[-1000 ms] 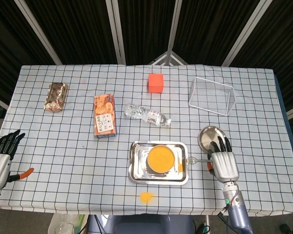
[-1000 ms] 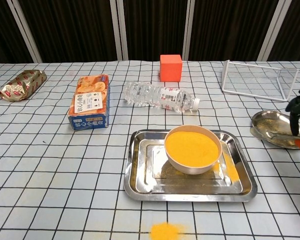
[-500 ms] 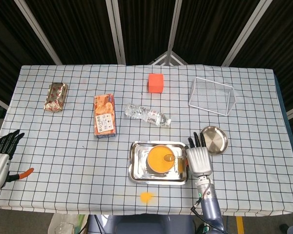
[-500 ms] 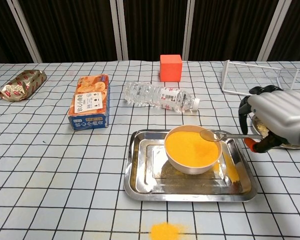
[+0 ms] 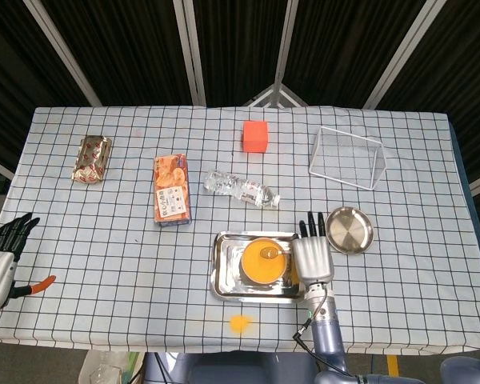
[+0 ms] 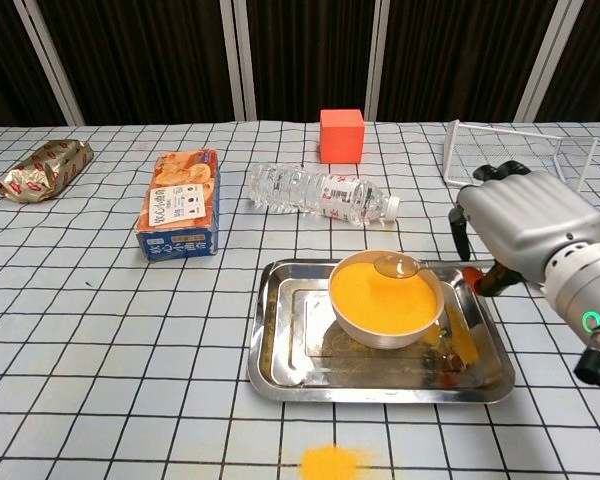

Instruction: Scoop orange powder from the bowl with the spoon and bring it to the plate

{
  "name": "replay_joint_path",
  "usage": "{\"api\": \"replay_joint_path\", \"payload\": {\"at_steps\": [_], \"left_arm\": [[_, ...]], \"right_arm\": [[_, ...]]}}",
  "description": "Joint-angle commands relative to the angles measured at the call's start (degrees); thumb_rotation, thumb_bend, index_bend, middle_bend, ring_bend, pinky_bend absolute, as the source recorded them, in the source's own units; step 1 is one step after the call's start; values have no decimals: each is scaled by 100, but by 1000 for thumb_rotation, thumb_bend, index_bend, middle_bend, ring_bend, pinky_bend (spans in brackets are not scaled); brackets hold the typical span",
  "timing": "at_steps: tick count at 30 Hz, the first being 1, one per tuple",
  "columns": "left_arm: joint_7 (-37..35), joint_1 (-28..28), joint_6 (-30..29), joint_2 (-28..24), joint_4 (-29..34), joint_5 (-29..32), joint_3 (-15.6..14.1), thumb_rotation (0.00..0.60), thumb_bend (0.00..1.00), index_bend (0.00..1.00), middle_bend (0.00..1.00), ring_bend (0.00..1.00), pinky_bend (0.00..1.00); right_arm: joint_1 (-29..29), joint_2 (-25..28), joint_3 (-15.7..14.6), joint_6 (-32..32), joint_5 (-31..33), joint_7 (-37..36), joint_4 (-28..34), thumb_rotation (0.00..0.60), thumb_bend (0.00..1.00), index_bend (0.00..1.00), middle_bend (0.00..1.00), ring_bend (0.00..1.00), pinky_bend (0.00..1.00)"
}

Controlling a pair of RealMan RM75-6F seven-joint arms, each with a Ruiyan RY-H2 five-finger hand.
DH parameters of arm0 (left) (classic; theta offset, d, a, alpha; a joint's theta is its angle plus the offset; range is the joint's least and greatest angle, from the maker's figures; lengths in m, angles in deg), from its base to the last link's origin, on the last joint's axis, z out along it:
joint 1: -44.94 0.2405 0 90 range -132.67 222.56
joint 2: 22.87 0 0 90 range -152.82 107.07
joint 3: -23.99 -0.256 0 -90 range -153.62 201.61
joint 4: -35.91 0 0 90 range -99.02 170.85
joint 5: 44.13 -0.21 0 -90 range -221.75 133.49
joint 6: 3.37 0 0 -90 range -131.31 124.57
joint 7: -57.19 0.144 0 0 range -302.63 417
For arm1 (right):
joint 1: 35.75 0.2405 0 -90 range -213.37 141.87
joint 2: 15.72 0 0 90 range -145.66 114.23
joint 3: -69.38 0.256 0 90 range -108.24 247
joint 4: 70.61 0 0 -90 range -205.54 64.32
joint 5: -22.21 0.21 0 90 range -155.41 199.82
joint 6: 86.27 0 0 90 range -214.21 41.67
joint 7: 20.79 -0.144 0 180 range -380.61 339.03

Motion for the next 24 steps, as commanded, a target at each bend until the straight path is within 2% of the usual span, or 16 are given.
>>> {"api": "replay_joint_path", "payload": {"at_steps": [1,12,24], "left_arm": [[-4,-1,3,-4,7,-4,-3,600,7,0,0,0,0],[-48,-5,7,-24,27,-22,-9,600,8,0,0,0,0],[-78,-13,24,-37,40,-10,-5,600,8,0,0,0,0]], "right_arm": [[35,-91,-62,-91,9,112,-18,600,505,613,242,0,0],[30,-265,-261,-632,27,812,224,600,505,614,242,0,0],[5,-291,-255,-989,266,1310,412,600,505,614,242,0,0]]}}
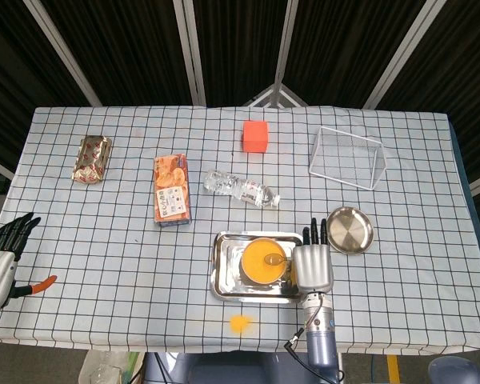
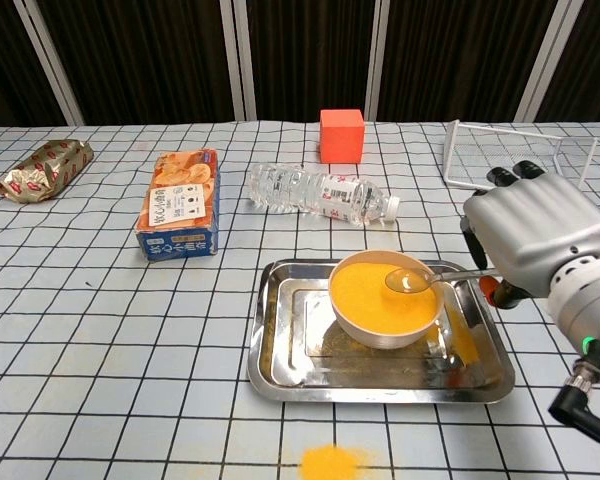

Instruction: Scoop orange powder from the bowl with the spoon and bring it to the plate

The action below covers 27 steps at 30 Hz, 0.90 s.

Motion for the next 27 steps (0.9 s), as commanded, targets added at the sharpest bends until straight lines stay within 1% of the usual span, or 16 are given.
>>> {"api": "replay_joint_path", "payload": {"at_steps": [1,12,27], "left_arm": [[0,-3,6,0,3,1,-1,600,8,0,0,0,0],[-50,-2,-1,-14,16,13,11,600,8,0,0,0,0],[-94,-9,1,-27,33,26,26,600,8,0,0,0,0]], "right_arm": [[-18,-8,-17,-81,89,106,42,600,505,614,242,0,0],[2,-181,-43,-184,339,299,-18,600,505,613,242,0,0],[94,-297,-92,-309,319,415,70,600,506,614,241,0,0]]}}
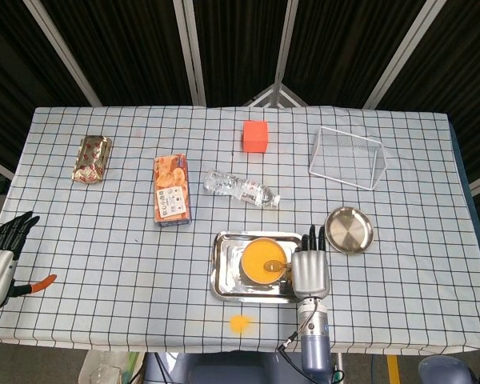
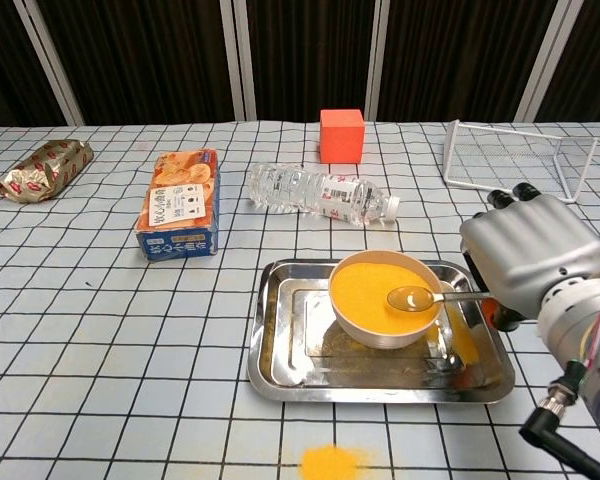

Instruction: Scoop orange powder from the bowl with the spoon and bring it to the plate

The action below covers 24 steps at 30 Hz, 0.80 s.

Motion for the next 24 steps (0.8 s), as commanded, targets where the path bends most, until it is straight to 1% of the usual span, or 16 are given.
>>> {"api": "replay_joint_path", "payload": {"at_steps": [1,8,21,24], "left_arm": [[0,0,-2,0,3,3,2,600,8,0,0,0,0],[1,1,2,-6,11,15,5,600,8,0,0,0,0],[-50,-2,6,-20,22,29,18,600,8,0,0,0,0],[-56,-6,17,-22,18,28,14,600,8,0,0,0,0]], "right_arm": [[19,-13,-14,-26,-27,17,24,600,506,614,241,0,0],[73,-62,7,-68,-48,74,15,600,506,614,241,0,0],[218,-296,146,-91,-8,152,-278,600,506,614,241,0,0],[227,-351,120,-111,-7,170,-318,600,505,613,241,0,0]]}}
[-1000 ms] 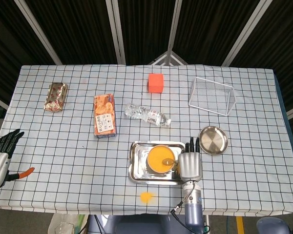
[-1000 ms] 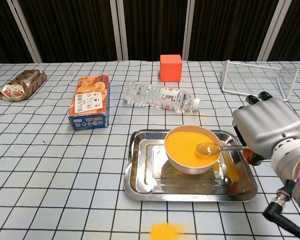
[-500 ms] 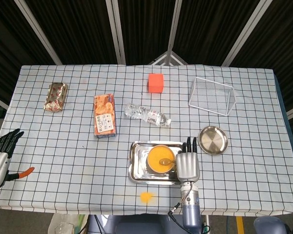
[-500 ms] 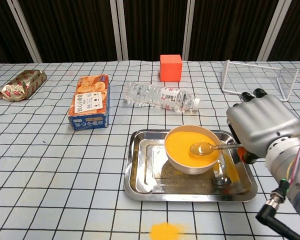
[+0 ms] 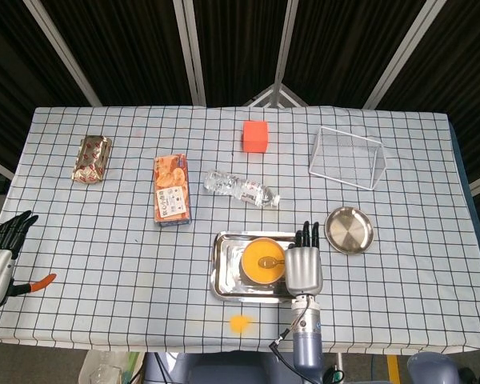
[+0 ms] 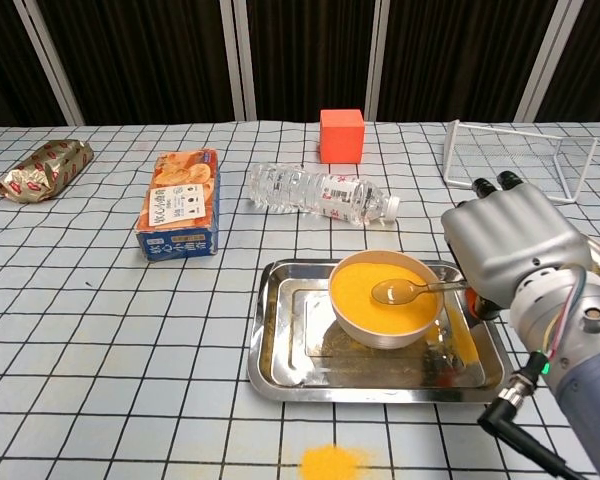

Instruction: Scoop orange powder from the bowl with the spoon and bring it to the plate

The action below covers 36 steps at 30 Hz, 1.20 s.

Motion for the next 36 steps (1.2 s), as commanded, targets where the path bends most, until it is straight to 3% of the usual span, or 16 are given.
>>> {"api": "replay_joint_path", "payload": {"at_steps": [1,11,22,27,30,36], "left_arm": [[-3,-5,14,-2,-1,0,-4,600,8,0,0,0,0],[-12,-8,23,-10,3,3,-5,600,8,0,0,0,0],[-16,-11,25,-12,9,3,-3,600,8,0,0,0,0],[-18,-15,34,-11,3,9,-3,600,8,0,0,0,0],[1,-15,36,-11,17,13,-3,600,8,0,0,0,0],[38,-3,0,9,12,-8,-7,600,8,0,0,0,0]], "right_arm": [[6,-41,-33,-13,-3,8,-25,600,505,610,241,0,0],[17,-137,-143,-81,-22,159,-90,600,505,391,211,0,0],[-24,-46,-247,-163,-78,241,106,600,486,297,187,0,0],[-50,309,-512,-144,-426,113,489,600,408,329,188,0,0],[-84,544,-649,-72,-617,-85,654,600,402,412,189,0,0],[-121,886,-823,203,-786,-436,875,600,402,475,201,0,23]]}}
